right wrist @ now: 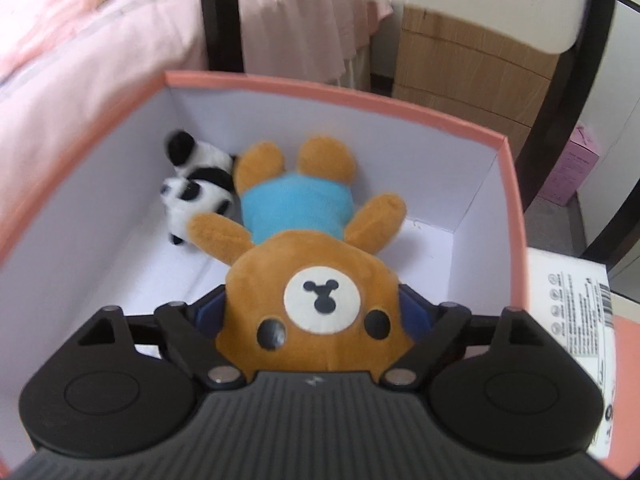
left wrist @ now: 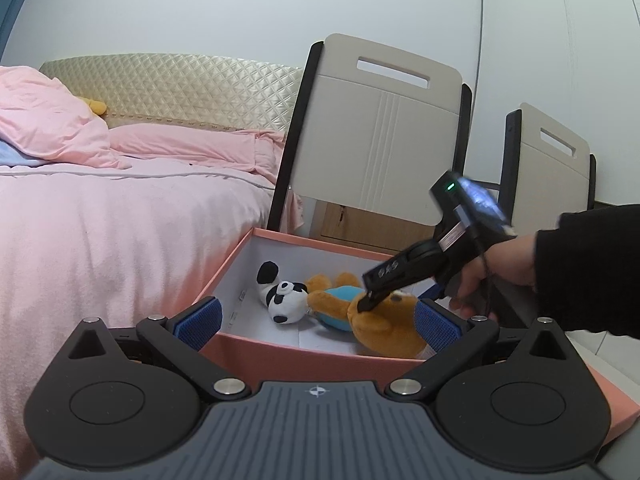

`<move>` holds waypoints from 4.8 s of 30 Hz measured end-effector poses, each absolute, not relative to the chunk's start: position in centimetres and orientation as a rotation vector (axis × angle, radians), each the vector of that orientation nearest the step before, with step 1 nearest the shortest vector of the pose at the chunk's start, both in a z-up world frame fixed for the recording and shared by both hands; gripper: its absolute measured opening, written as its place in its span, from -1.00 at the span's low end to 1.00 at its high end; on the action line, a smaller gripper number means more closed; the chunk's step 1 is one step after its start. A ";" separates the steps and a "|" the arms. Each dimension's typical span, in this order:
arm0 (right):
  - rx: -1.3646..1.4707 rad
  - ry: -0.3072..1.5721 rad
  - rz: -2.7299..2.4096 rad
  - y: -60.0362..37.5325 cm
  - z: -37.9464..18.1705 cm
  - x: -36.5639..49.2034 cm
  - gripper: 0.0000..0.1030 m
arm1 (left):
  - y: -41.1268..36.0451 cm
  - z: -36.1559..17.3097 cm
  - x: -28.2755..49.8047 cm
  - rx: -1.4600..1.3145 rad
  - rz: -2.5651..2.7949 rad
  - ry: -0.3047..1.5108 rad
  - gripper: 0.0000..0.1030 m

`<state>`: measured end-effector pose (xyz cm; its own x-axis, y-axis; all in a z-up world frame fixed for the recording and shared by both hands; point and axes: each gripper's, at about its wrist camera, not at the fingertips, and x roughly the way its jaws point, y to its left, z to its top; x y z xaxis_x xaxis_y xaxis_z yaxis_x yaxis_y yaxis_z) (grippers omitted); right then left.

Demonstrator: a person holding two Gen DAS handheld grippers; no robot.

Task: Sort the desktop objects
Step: 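Carry the teddy bear into the box and open the right tool, then reach the right tool to the white tissue pack and grasp it, then lower the tissue pack into the box and open the right tool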

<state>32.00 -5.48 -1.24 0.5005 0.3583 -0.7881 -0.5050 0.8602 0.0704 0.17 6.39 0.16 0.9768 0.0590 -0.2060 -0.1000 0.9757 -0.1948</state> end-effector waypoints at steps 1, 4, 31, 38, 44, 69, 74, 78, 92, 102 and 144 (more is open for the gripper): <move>-0.153 0.881 0.523 -6.1 -0.6 31.3 0.86 | 6.3 0.2 0.2 -0.204 0.081 0.200 1.00; -0.085 0.794 0.538 -7.8 1.8 28.9 0.94 | 6.1 0.2 0.1 -0.194 0.078 0.196 1.00; 0.115 0.253 0.424 -21.8 1.2 4.8 1.00 | 3.6 -0.1 -0.5 -0.078 0.085 0.174 1.00; 0.149 0.232 0.410 -22.8 0.7 3.7 1.00 | 2.9 -0.2 -0.8 -0.030 0.083 0.157 1.00; 0.112 0.216 0.413 -22.8 0.5 3.2 1.00 | 1.9 -0.5 -1.1 0.025 0.064 0.152 1.00; 0.176 0.230 0.322 -23.7 -0.2 3.1 1.00 | 1.3 -0.5 -1.1 0.020 0.053 0.170 1.00; 0.155 0.223 0.305 -24.4 1.1 4.6 1.00 | 1.6 -0.5 -1.1 0.003 0.063 0.172 1.00; 0.177 0.300 0.314 -25.7 2.0 9.0 1.00 | 1.6 -0.4 -1.2 -0.003 0.066 0.171 1.00; 0.128 0.570 0.351 -25.0 -2.3 24.6 0.98 | 2.1 -0.6 -0.4 -0.013 0.073 0.195 1.00; 0.044 0.592 0.376 -24.8 -4.6 26.6 0.99 | 2.8 -0.6 -0.3 -0.045 0.077 0.207 1.00; -0.064 0.476 0.373 -22.2 7.1 21.6 0.65 | 4.3 0.7 -1.0 -0.143 0.074 0.170 1.00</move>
